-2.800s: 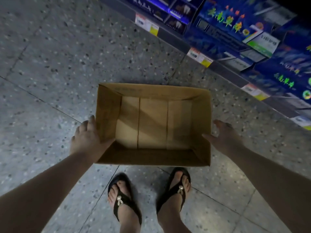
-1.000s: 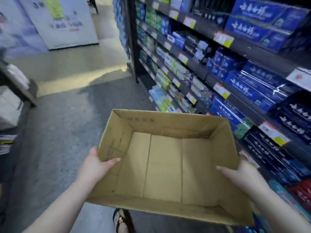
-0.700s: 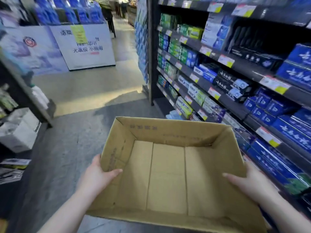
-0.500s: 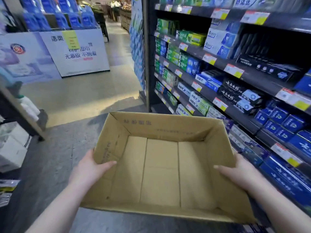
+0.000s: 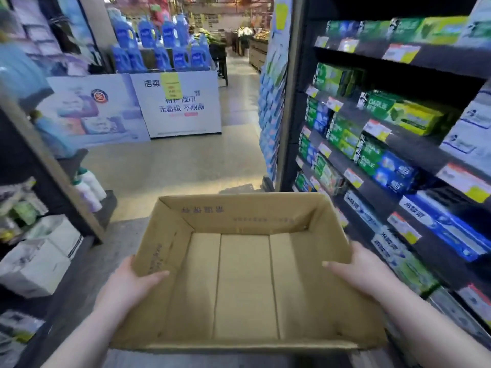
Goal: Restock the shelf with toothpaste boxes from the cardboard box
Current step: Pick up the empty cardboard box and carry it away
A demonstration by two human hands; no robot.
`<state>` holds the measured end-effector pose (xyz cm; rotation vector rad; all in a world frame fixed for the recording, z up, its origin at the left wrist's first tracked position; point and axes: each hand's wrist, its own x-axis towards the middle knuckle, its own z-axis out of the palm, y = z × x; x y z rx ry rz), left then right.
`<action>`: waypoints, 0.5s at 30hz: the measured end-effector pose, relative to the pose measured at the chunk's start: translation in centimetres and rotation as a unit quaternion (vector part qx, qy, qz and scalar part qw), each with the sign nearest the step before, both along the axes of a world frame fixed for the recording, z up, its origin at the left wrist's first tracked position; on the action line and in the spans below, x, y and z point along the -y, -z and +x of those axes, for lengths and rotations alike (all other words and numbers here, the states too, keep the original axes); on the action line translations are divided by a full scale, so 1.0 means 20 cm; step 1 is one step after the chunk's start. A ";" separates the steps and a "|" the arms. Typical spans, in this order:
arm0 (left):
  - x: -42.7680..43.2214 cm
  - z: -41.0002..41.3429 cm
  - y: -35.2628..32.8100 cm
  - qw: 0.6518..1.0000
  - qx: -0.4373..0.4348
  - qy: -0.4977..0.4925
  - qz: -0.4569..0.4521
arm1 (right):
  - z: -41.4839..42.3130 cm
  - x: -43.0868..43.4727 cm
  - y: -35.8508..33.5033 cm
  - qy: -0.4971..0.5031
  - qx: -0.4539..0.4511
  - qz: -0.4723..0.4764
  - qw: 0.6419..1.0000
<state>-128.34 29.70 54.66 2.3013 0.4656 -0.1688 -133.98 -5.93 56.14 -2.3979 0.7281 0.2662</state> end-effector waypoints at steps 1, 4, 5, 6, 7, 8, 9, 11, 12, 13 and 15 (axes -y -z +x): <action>-0.02 0.09 0.00 1.000 -0.004 -0.016 0.003 | 0.14 -0.01 0.00 -0.012 -0.002 0.002 1.000; -0.12 0.39 0.03 0.999 -0.010 -0.043 -0.003 | 0.53 -0.07 -0.01 -0.041 -0.009 -0.002 0.999; -0.15 0.50 0.05 0.999 -0.009 -0.051 -0.008 | 0.66 -0.09 0.00 -0.049 -0.010 -0.006 0.999; -0.19 0.62 0.07 0.998 -0.006 -0.058 -0.011 | 0.78 -0.12 0.00 -0.052 -0.012 -0.005 0.999; -0.22 0.74 0.09 0.998 -0.003 -0.061 -0.013 | 0.91 -0.14 0.01 -0.052 -0.011 -0.001 0.999; -0.25 0.87 0.11 0.998 -0.004 -0.059 -0.011 | 1.03 -0.16 0.03 -0.053 -0.009 0.004 0.999; -0.27 0.99 0.12 0.998 -0.005 -0.054 -0.009 | 1.14 -0.19 0.05 -0.051 -0.009 0.007 0.999; -0.33 1.23 0.13 0.999 -0.001 -0.043 -0.013 | 1.37 -0.24 0.07 -0.032 -0.014 0.019 0.999; -0.36 1.36 0.13 0.999 0.001 -0.035 -0.012 | 1.47 -0.27 0.07 -0.021 -0.017 0.024 0.999; -0.38 1.49 0.12 1.000 0.004 -0.024 -0.011 | 1.57 -0.30 0.07 -0.011 -0.021 0.029 0.999; -0.41 1.75 0.10 1.000 0.014 0.000 -0.005 | 1.75 -0.35 0.07 0.016 -0.029 0.048 0.998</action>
